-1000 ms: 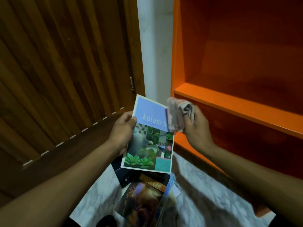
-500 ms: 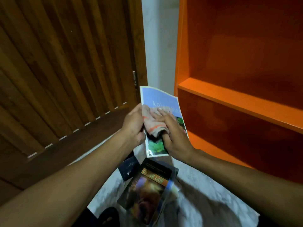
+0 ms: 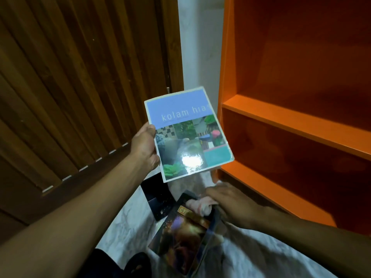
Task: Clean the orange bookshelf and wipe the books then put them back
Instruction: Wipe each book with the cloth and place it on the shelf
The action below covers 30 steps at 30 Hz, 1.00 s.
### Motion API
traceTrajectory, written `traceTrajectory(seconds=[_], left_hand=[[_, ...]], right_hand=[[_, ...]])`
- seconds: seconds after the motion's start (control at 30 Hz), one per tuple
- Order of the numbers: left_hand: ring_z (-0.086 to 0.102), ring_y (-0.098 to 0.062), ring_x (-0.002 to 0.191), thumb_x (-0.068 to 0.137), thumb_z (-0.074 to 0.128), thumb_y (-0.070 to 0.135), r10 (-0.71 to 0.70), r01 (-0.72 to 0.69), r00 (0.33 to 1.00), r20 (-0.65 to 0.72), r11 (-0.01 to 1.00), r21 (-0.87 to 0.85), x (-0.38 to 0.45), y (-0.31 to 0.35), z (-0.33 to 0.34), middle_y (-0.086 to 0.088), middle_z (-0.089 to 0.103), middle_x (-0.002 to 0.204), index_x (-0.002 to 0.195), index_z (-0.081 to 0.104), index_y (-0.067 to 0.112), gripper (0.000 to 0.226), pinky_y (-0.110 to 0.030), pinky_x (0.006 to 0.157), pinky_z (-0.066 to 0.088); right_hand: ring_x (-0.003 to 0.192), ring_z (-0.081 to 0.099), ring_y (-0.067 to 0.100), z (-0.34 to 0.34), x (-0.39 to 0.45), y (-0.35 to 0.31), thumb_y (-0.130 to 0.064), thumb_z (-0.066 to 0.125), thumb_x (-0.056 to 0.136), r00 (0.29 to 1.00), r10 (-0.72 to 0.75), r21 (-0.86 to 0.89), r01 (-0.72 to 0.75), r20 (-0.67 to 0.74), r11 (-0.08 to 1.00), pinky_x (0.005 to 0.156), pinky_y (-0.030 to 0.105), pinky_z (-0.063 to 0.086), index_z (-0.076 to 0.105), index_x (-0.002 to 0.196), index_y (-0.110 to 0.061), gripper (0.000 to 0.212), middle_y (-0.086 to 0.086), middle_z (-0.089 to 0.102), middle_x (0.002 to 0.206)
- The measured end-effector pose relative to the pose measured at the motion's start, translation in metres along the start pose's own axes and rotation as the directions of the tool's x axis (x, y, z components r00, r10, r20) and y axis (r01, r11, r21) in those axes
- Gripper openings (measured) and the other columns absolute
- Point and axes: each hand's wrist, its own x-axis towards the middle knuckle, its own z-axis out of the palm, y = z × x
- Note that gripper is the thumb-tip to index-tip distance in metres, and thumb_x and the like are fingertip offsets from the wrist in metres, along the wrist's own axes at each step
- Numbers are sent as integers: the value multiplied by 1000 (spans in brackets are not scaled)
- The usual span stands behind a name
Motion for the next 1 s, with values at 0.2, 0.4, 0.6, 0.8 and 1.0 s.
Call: traceTrajectory(seconds=[0.2, 0.4, 0.6, 0.8, 1.0], left_hand=[[68, -40, 107, 106, 43, 27, -21, 23, 999, -35, 998, 54, 3, 0, -2, -7, 70, 121, 117, 66, 25, 25, -69, 93, 46], [65, -35, 112, 107, 41, 20, 32, -30, 999, -8, 980, 198, -3, -16, 8, -9, 69, 122, 130, 61, 15, 31, -49, 97, 50], [60, -28, 111, 106, 44, 13, 143, -160, 987, 72, 882, 443, 0, -29, -1, -9, 63, 130, 134, 57, 15, 31, -42, 98, 48], [25, -21, 149, 101, 54, 32, 334, -439, 895, 296, 537, 720, -21, -31, 15, 0, 24, 163, 157, 24, 24, 64, -39, 118, 25], [62, -30, 114, 99, 55, 39, -32, -92, 969, 246, 874, 477, -44, -50, 49, -6, 55, 139, 153, 10, 41, 70, -51, 92, 55]], right_hand=[[82, 68, 36, -22, 14, 16, -16, 45, 104, 628, 753, 908, -407, 197, 101, 78, 46, 56, 64, 120, -10, 25, 23, 72, 97], [113, 64, 41, -67, 37, -11, -53, 41, 99, 737, 593, 936, -159, 323, -313, 102, 60, 45, 67, 118, -14, 51, 23, 67, 122], [76, 72, 23, -72, 38, -19, -12, 62, 94, 702, 704, 979, -198, 108, 47, 61, 33, 60, 59, 120, -8, 26, 11, 73, 97], [104, 66, 24, -58, 43, -23, -7, 61, 96, 669, 728, 866, -266, -150, 424, 82, 38, 57, 58, 116, -25, 27, 5, 68, 117], [78, 61, 0, -37, 35, -46, -8, 58, 95, 791, 475, 442, -295, -385, 847, 59, 13, 43, 52, 111, -33, 30, -14, 63, 90]])
